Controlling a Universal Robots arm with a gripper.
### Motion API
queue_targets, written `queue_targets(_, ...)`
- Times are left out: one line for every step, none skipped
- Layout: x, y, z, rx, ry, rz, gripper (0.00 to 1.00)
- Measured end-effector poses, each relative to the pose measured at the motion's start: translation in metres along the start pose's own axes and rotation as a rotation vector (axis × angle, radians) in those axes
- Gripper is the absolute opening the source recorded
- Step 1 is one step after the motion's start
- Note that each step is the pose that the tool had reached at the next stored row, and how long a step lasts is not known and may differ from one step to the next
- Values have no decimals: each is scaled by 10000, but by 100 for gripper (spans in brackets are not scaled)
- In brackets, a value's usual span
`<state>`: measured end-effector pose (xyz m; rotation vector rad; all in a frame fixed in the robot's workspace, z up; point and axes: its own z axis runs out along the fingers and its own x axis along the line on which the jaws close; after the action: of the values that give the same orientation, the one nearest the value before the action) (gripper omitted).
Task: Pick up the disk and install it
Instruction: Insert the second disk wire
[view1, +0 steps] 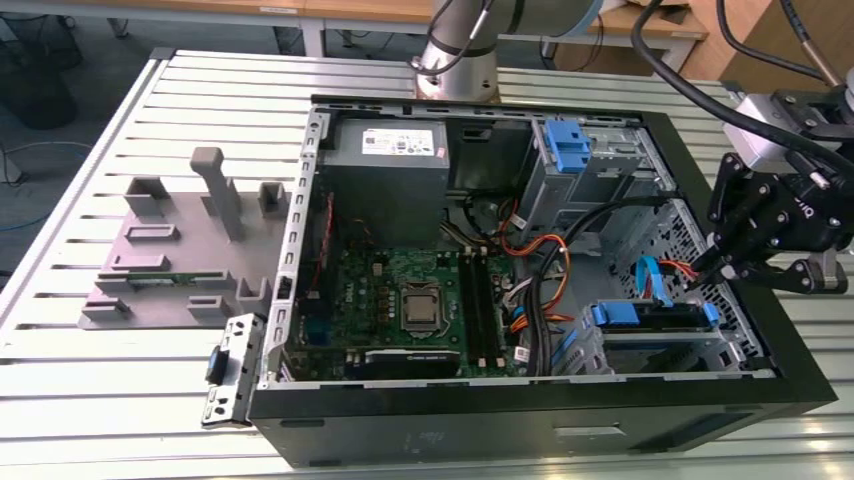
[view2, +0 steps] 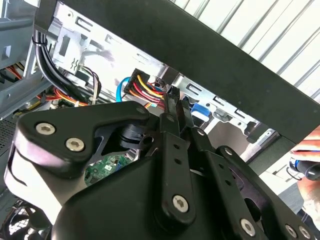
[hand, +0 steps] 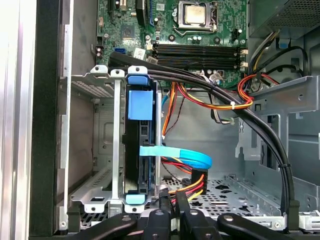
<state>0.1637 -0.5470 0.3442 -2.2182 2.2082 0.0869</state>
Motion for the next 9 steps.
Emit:
queue_targets(0, -1, 1, 0, -3, -1, 17)
queue_targets(0, -1, 1, 0, -2, -1, 17)
queue_targets(0, -1, 1, -1, -2, -2, 17)
queue_targets(0, -1, 1, 0, -3, -1, 17)
queue_targets(-1, -1, 2, 0, -3, -1, 17)
queue_targets(-3, -1, -2, 0, -3, -2, 17)
queue_targets(-5, -1, -9, 3, -7, -4, 17)
queue_targets(-7, -1, -22, 6, -12, -6, 17)
queue_targets(-8, 1, -38, 7, -7, -5, 17)
